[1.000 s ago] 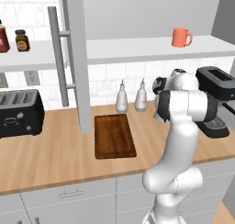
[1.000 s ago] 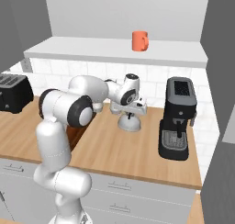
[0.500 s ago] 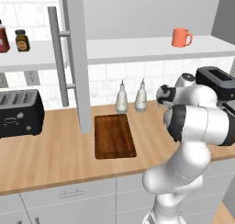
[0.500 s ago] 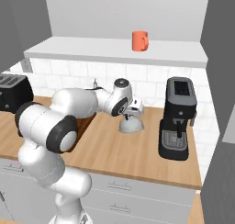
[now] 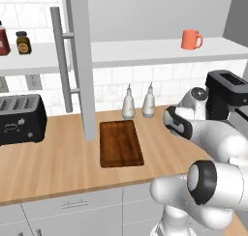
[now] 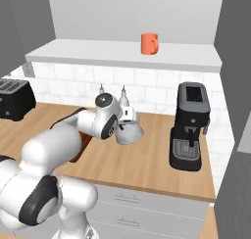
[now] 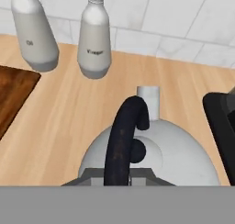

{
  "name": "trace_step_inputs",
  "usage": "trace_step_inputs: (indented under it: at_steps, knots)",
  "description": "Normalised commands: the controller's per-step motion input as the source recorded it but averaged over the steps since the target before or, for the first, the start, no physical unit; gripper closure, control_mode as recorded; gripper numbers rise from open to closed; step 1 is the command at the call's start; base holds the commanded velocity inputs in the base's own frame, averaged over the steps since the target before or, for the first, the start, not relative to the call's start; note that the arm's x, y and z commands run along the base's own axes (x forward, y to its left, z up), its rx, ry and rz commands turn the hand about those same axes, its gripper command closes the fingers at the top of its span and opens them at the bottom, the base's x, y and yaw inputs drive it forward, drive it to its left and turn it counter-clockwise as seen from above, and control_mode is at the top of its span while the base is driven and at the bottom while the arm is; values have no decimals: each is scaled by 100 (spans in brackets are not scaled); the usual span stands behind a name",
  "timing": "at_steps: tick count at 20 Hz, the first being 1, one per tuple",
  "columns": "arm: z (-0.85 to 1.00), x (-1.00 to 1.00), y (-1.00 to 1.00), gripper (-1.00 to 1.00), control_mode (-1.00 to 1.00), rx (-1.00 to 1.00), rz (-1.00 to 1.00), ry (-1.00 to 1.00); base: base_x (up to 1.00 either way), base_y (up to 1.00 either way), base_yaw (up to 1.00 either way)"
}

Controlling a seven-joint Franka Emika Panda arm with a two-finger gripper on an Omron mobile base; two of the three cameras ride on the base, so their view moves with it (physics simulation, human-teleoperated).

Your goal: Pick the kettle from the counter and place it on the tray. Then pick the mug from the cabinet and place it on the tray. Then close the cabinet doors.

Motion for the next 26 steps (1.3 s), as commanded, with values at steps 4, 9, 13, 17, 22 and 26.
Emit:
trace_step_inputs:
  at_steps: [4,9,13,17,22,26]
  knots:
    - [68,-51,46,100,-100,0,14,-2,0,0,0]
    - [55,-34,60,100,-100,0,12,-2,0,0,0]
    - [29,-28,68,100,-100,0,13,-2,0,0,0]
    - [9,-16,79,100,-100,0,13,-4,0,0,0]
    - [-1,9,77,100,-100,0,13,-2,0,0,0]
    - [-3,38,64,100,-100,0,13,-8,0,0,0]
